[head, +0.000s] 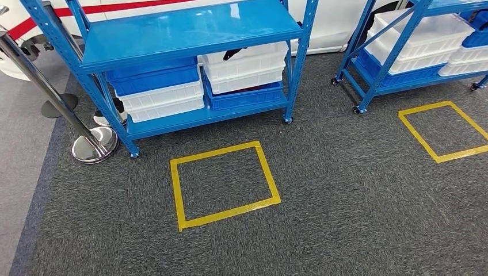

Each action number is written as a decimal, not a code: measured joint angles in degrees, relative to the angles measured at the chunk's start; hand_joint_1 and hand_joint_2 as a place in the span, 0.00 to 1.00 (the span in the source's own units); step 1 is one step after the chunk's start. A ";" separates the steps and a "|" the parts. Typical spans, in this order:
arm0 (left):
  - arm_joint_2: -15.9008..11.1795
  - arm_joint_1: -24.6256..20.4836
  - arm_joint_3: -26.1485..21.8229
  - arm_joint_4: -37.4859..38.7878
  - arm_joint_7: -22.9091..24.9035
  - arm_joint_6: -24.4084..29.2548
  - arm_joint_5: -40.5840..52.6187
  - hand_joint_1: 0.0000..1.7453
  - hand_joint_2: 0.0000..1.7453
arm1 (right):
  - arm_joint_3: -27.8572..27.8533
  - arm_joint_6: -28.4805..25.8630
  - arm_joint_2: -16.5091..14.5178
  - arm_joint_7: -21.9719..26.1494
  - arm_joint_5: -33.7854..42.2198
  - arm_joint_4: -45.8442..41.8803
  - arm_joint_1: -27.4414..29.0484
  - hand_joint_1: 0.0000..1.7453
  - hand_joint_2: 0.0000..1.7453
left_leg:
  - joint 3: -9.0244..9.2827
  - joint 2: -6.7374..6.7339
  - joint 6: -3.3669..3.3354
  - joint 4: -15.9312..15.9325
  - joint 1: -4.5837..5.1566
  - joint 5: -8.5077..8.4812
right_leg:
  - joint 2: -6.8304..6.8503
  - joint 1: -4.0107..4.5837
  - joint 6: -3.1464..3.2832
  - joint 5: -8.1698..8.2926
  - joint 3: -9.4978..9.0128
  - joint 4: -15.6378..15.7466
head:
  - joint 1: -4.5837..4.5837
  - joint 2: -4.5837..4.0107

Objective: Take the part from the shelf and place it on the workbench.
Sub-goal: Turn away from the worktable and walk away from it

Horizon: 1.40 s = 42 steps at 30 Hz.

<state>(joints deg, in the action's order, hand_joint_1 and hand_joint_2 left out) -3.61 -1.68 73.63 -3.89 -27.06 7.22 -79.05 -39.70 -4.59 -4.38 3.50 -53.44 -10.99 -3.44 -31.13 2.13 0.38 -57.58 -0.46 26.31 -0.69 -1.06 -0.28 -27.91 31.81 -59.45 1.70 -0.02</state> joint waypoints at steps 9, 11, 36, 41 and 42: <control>0.20 -0.38 0.02 -0.57 0.64 1.93 0.40 0.00 0.00 | -0.23 0.16 -0.08 -0.28 -0.09 0.00 0.15 0.00 0.00 | -7.72 -1.71 1.76 -17.04 -0.30 8.30 | 1.40 0.58 2.43 0.59 0.55 0.41 | 0.03 0.00; 0.47 -0.40 0.03 -0.80 0.85 2.52 0.39 0.00 0.00 | -0.25 0.17 -0.10 -0.33 -0.20 0.00 0.13 0.00 0.00 | -5.37 -1.77 1.18 -12.70 -0.18 5.32 | 1.55 0.87 2.44 0.59 0.40 0.40 | 0.03 0.00; 1.48 -0.79 0.08 -1.71 0.33 2.67 0.36 0.00 0.00 | -0.45 0.23 -0.45 -0.99 -0.29 0.02 0.16 0.00 0.00 | -1.77 -1.81 1.48 -6.17 -0.21 4.72 | 0.83 -0.05 2.04 -0.84 -0.86 0.40 | 0.03 0.00; 1.48 -0.09 0.39 -1.71 0.07 2.55 0.80 0.00 0.00 | -0.75 0.16 -0.45 -0.92 0.06 0.02 0.51 0.00 0.00 | -9.07 -1.82 1.39 -15.78 -0.18 4.82 | 0.84 0.37 2.33 -2.73 -2.98 0.39 | 0.03 0.00; 1.48 0.02 0.49 -1.71 0.07 2.59 0.90 0.00 0.00 | -0.85 0.15 -0.47 -0.92 0.07 0.02 0.57 0.00 0.00 | -7.82 -1.84 0.96 -11.93 -0.04 1.96 | 0.84 0.44 2.25 -3.28 -3.73 0.42 | 0.03 0.00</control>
<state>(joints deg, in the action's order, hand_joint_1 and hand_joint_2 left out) -2.13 -1.65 74.12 -5.60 -26.99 9.81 -78.14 -40.55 -4.44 -4.85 2.58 -53.37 -10.97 -2.87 -38.96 0.29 1.33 -69.51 -0.50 28.28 0.14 -0.62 1.97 -31.19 28.08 -59.03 1.73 -0.02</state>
